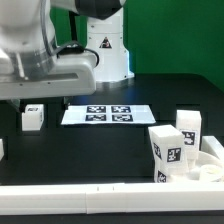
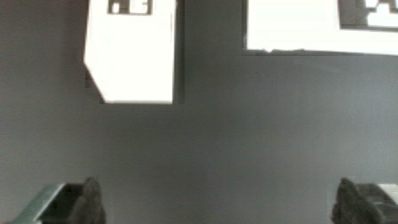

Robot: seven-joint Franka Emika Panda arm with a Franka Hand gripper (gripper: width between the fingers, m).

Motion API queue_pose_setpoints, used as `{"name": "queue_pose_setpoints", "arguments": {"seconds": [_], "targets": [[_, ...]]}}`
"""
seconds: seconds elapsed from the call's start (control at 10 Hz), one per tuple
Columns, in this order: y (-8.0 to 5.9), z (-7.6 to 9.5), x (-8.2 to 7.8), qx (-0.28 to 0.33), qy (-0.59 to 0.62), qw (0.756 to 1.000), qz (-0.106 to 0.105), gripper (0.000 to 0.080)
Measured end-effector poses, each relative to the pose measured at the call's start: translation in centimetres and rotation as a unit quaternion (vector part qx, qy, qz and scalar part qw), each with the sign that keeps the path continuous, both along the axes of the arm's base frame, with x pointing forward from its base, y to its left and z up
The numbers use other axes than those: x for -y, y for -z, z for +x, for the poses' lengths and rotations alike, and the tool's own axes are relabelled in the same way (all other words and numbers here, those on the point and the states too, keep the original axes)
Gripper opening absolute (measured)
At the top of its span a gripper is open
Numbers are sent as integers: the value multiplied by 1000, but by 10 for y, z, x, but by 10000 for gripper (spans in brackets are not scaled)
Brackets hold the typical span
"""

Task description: Assemble stool

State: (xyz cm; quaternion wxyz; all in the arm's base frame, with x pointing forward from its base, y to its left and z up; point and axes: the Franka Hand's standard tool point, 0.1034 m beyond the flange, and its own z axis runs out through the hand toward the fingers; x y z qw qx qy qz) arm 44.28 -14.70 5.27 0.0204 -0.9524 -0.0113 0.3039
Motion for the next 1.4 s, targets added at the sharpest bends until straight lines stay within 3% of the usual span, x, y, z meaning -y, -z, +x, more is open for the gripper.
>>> {"name": "queue_pose_setpoints", "arguments": {"seconds": [0.2, 0.4, 1.4], "targets": [[9, -14, 14, -92, 23, 995, 6, 649], [14, -28, 12, -173, 28, 984, 10, 649], [20, -27, 16, -185, 22, 983, 1, 649]]}}
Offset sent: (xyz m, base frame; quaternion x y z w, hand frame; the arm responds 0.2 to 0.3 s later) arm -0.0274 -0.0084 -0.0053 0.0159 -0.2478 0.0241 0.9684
